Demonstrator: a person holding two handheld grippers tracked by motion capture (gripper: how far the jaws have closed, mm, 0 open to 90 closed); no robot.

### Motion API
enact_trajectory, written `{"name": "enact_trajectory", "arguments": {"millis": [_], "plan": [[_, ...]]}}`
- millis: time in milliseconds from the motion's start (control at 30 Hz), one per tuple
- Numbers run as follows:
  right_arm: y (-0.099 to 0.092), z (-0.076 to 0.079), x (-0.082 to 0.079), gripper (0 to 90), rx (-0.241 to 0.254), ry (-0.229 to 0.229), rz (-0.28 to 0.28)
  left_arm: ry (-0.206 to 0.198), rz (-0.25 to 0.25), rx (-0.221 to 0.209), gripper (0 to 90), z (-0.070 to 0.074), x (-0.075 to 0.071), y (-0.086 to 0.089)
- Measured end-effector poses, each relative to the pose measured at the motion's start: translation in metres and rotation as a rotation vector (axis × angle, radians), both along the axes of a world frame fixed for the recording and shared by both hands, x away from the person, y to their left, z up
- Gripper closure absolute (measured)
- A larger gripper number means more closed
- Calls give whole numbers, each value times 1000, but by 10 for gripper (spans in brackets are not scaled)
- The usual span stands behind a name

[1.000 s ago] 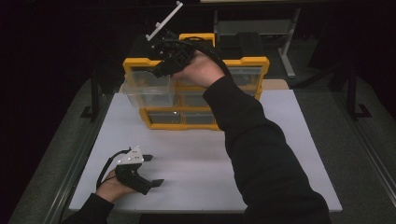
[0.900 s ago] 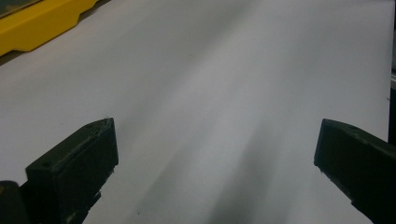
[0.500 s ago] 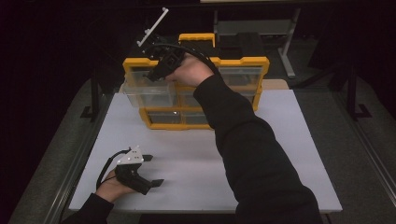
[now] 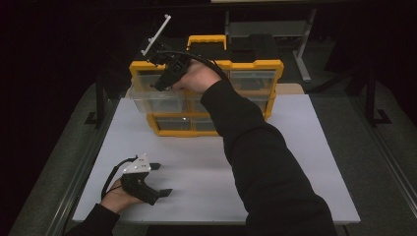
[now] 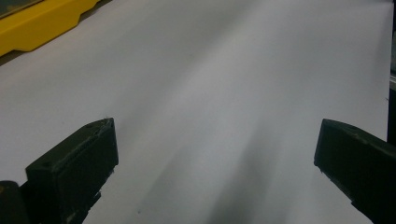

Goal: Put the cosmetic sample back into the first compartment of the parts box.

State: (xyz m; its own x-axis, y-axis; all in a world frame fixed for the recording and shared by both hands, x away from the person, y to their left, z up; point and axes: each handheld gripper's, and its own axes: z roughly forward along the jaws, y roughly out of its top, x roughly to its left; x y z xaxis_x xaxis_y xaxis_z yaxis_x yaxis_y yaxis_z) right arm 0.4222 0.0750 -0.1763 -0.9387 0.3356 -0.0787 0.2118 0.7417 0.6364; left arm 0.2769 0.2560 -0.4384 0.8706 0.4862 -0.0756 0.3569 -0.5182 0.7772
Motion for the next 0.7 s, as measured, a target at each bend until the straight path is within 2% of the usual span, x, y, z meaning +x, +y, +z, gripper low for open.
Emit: {"name": "enact_trajectory", "arguments": {"millis": [200, 400, 433, 700], "plan": [[-2, 2, 0, 730, 13, -12, -16, 0, 1, -1, 0, 0, 0, 0], [-5, 5, 0, 816, 27, -6, -25, 1, 1, 0, 0, 0, 0, 0], [-10, 8, 0, 882, 36, -2, -35, 0, 2, 0, 0, 0, 0, 0], [-28, 17, -5, 885, 77, -9, -40, 1, 9, -1, 0, -1, 1, 1]]}}
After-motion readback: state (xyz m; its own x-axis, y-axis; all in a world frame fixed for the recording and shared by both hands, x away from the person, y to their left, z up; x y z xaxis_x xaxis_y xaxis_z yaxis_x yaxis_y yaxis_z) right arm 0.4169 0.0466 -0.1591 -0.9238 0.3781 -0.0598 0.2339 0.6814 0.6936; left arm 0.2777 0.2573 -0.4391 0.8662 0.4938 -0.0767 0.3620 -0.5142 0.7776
